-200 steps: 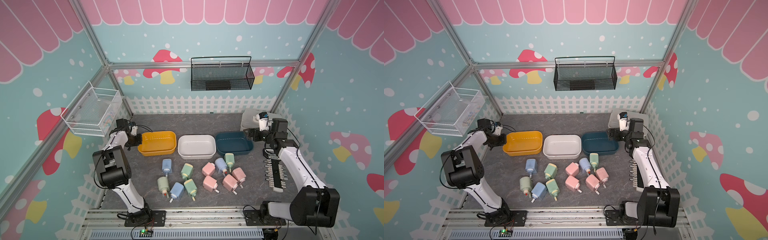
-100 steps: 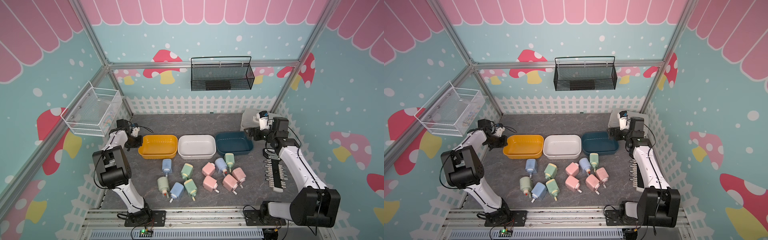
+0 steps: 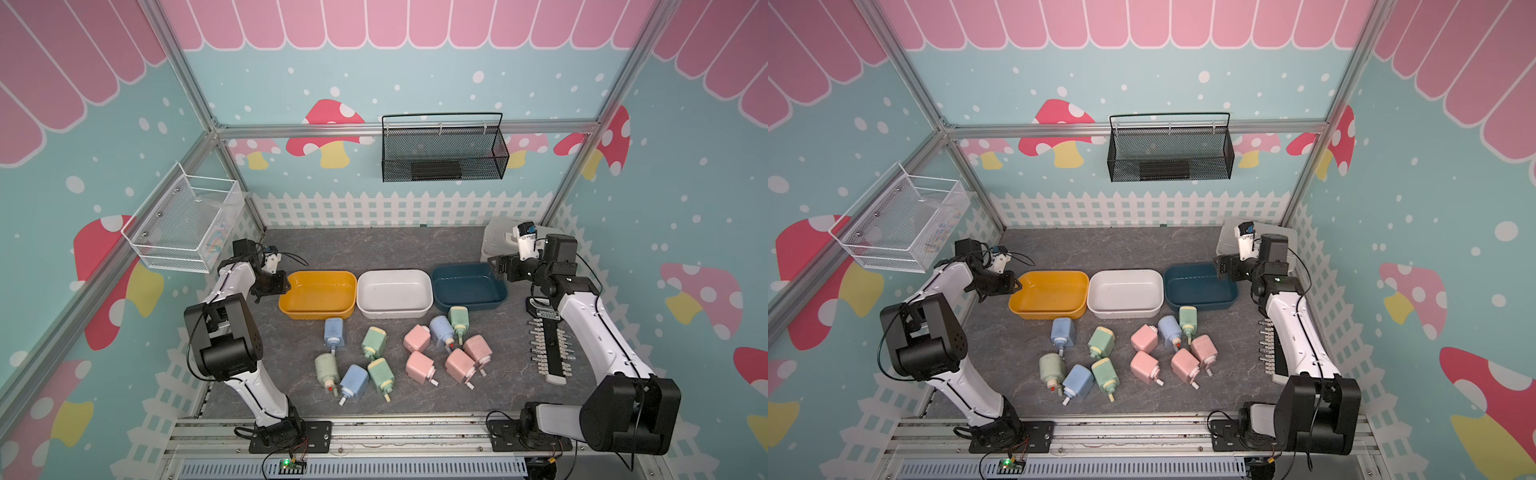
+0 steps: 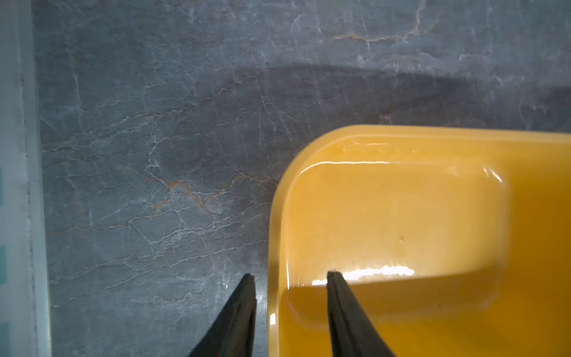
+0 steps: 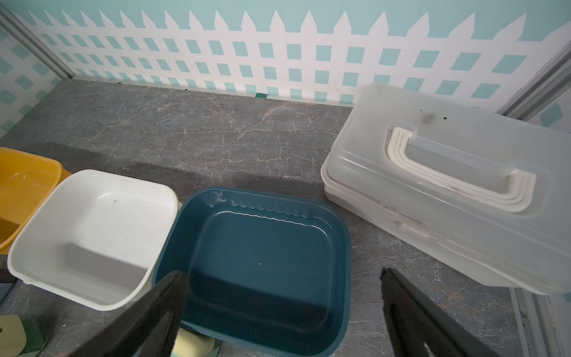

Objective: Place the pencil sharpeners by color into the storage box
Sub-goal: Move the storage box to the center of the board.

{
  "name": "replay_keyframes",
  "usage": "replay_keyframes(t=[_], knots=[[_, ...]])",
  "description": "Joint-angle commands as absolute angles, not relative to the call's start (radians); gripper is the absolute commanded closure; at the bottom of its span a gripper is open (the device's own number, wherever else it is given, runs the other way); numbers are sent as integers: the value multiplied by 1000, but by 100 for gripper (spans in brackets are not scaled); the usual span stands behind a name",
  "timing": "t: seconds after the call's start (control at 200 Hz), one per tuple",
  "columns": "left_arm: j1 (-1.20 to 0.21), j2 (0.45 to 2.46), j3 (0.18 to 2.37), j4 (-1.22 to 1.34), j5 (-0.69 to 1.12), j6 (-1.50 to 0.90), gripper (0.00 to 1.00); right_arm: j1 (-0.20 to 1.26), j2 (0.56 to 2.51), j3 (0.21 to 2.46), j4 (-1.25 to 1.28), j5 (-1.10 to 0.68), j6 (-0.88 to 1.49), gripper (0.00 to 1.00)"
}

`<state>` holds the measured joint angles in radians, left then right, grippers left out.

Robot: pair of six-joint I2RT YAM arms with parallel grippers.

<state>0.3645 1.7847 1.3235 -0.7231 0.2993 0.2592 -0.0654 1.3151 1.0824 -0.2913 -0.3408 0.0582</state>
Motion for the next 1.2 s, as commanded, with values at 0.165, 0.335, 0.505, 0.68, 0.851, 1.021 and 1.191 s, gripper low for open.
replay_keyframes(t=[0.165, 0.335, 0.505, 0.68, 0.851, 1.021, 1.191], knots=[[368, 1615, 1239, -545, 403, 110, 1, -64, 1388, 1079, -286, -277, 127, 2], [265, 1602, 1231, -464, 248, -23, 1, -64, 1408, 1024, -259, -249, 166, 3], [159, 1498, 1084, -265, 183, -219, 1, -38, 1434, 1075, -443, -295, 157, 2], [5, 1434, 1019, -251, 106, -238, 1, 39, 1393, 1066, -512, -167, 148, 1], [-131, 1421, 1020, -293, 95, -252, 1, 66, 1335, 1025, -542, -147, 270, 2], [-315, 1391, 1044, -321, 16, -274, 1, 89, 1203, 911, -568, -227, 375, 2], [-523, 1359, 1051, -280, -151, -270, 1, 194, 1093, 792, -686, -139, 479, 4]])
